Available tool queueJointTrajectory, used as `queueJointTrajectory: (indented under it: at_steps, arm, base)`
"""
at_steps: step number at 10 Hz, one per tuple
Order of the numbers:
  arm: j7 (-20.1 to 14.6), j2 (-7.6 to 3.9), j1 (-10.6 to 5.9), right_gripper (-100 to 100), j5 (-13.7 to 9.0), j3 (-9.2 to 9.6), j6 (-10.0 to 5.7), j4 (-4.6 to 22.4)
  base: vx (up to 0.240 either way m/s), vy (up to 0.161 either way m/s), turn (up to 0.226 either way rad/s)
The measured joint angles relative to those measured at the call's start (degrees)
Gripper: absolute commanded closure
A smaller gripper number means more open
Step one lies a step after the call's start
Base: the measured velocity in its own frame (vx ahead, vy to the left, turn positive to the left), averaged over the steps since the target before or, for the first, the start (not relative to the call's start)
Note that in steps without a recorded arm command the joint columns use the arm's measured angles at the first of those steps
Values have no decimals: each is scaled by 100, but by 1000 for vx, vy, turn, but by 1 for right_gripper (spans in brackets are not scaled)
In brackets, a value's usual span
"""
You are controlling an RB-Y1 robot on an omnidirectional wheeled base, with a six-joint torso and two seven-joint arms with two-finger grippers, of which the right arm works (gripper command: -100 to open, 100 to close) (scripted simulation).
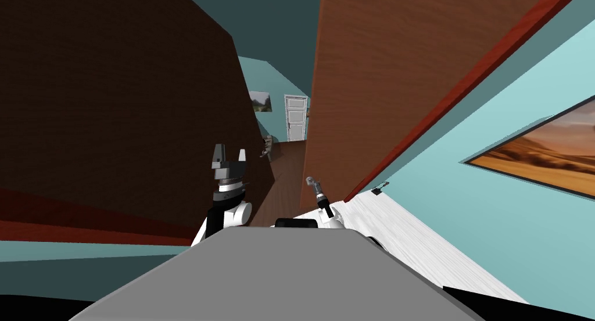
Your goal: Push the door open
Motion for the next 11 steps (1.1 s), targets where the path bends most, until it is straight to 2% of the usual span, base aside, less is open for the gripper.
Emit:
queueJointTrajectory:
  at_steps: [1,2,3,4,5,6,7,8,9,10,11]
  arm:
    - [28,15,109,100,-14,-23,160,-265]
    - [79,-5,-113,100,-70,-103,6,89]
    - [135,-11,-169,100,-121,-180,-98,222]
    - [127,-17,-7,100,-116,-171,16,-52]
    - [184,4,-22,100,-164,-246,85,-45]
    - [229,2,60,100,-202,-302,201,-186]
    - [254,-13,23,100,-235,-349,169,-117]
    - [305,-17,-85,100,-287,-427,60,76]
    - [352,-10,-63,100,-328,-488,47,62]
    - [411,13,-43,100,-375,-563,115,-6]
    - [477,21,-67,100,-429,-647,118,56]
  base:
    - [134,69,-28]
    - [143,84,-59]
    - [124,83,-55]
    - [148,109,-90]
    - [202,116,-103]
    - [138,66,-31]
    - [117,69,-32]
    - [152,114,-81]
    - [152,135,-105]
    - [202,134,-110]
    - [221,123,-79]
